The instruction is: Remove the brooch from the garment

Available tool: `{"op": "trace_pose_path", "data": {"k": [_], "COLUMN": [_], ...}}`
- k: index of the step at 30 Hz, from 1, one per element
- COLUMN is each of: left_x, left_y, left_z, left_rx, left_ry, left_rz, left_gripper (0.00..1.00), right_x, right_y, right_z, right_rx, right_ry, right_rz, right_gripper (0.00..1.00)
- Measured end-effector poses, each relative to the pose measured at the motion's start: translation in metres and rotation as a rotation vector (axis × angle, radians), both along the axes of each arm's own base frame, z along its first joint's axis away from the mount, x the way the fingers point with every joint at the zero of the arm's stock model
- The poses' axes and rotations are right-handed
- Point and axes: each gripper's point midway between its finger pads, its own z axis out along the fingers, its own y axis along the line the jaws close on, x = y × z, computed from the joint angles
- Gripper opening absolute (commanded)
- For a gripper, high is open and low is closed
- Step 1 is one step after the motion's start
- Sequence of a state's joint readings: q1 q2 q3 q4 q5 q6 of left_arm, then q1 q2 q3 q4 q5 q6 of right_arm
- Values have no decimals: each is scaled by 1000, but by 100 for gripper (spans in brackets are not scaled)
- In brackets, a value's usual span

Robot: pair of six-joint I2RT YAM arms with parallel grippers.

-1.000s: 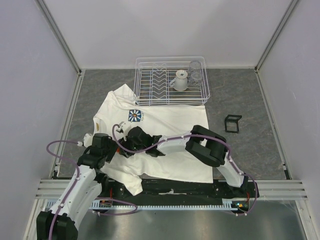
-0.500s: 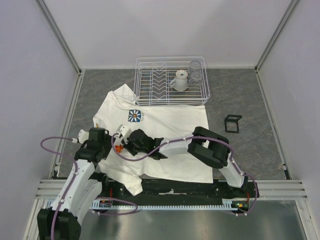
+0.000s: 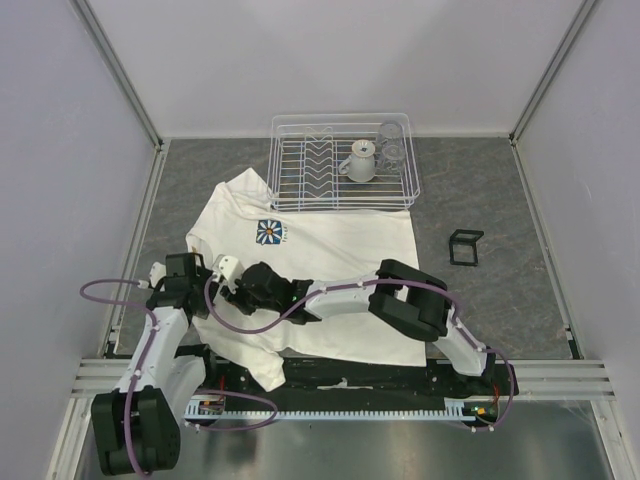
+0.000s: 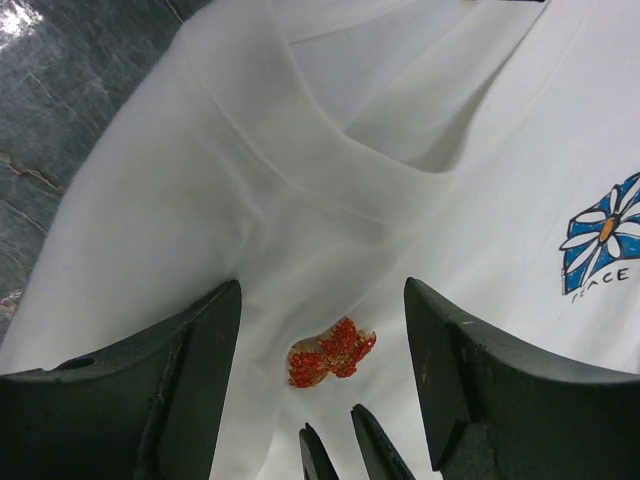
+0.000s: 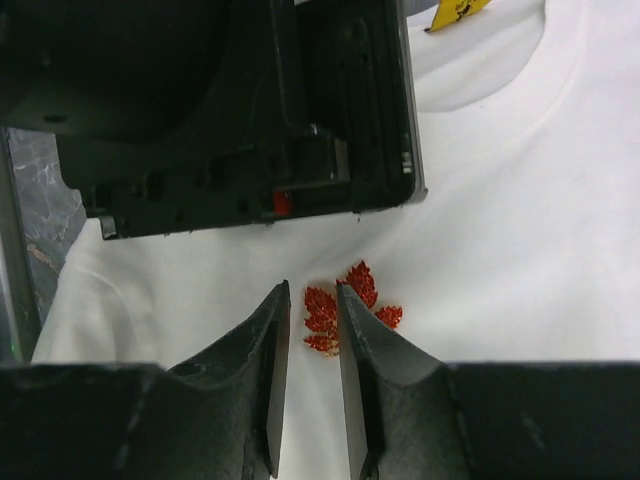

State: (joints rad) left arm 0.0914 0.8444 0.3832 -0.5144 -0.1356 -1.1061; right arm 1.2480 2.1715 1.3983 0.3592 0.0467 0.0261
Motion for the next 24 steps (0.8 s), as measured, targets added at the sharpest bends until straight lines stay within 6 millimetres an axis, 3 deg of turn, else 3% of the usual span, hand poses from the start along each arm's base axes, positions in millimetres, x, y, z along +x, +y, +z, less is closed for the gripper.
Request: {"op": "trace_pose_path", "data": {"k": [3,8,16,24], "left_x": [-3,-3,-4,-6], "left_y": [-1,-4,-5,-6], "left_z": [-6,-6,-3,-4], "left_rx": [-17,-33,-40,-42], "left_ry": [17,7,-14,-3], "left_rz": [-5,-15,-18,-19], "left_gripper": [73,74,74,73], "right_x": [1,2,4,6], "right_y": [6,2,8,6], "right_z": [-6,-32,-33,-35], "right_rx": [-11,-82,-99,-130], "right_ry": [-11,-17,-60,-124], "right_rz": [0,-9,-28,-101], "right_gripper": [33,34,48,47]}}
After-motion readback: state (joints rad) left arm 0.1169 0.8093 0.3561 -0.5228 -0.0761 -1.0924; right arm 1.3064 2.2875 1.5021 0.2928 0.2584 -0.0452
